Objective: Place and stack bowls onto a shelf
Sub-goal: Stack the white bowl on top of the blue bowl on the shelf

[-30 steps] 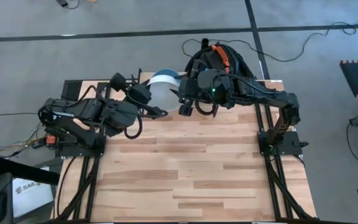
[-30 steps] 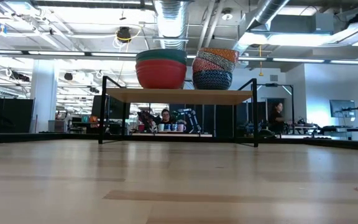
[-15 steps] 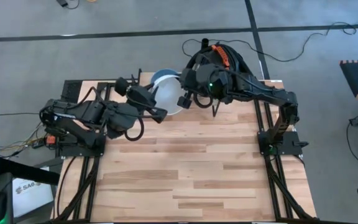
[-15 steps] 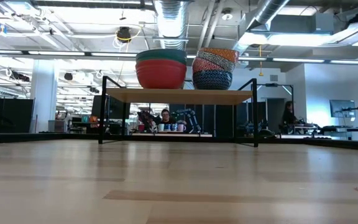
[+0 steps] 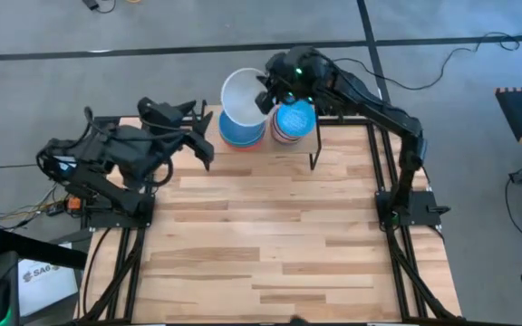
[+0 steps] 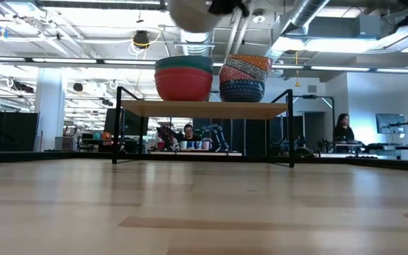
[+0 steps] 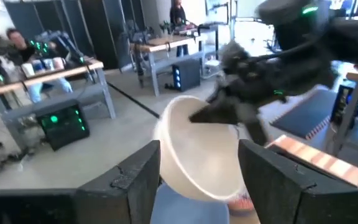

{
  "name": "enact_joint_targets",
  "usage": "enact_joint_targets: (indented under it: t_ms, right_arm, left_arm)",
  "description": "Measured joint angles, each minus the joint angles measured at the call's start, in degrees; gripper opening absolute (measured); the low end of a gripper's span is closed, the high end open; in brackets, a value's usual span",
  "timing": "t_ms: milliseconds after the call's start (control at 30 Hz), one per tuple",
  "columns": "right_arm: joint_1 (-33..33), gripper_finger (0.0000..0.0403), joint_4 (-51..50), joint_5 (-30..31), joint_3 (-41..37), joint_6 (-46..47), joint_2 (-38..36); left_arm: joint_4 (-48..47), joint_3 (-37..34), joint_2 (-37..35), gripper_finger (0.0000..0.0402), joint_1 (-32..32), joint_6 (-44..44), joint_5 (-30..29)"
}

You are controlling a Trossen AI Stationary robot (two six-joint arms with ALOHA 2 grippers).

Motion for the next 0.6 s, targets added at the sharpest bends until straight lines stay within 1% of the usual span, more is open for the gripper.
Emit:
enact_joint_targets:
  t_ms: [100,267,367,467,500,600]
  right_arm:
    - [-3.05,0.0029,-0.9,-4.7,-0.05,2.25,2.87]
    - [-5.22,0.003,-1.12,-11.23,-0.07,3.75,7.03]
    - [-5.6,0.003,-0.95,-12.88,-0.03,2.73,8.83]
    - [-5.96,0.003,-1.28,-14.26,-0.03,-0.19,10.33]
    - [-6.19,0.003,-1.95,-15.27,-0.04,-1.4,10.44]
    - [-6.63,0.003,-2.26,-15.69,-0.27,-4.41,10.27]
  left_arm:
    - [-5.61,0.0,-1.11,0.0206,0.0,-5.91,0.74]
    - [-15.18,-0.04,-1.21,0.0206,1.25,-15.53,0.89]
    - [-18.46,-0.04,-0.81,0.0205,2.54,-19.89,1.74]
    - [-20.98,-0.07,-0.37,0.0204,3.79,-23.03,3.92]
    - [-21.84,-0.07,-0.26,0.0204,4.18,-23.76,4.4]
    - [-25.14,-0.07,0.37,0.0204,5.3,-27.26,4.5]
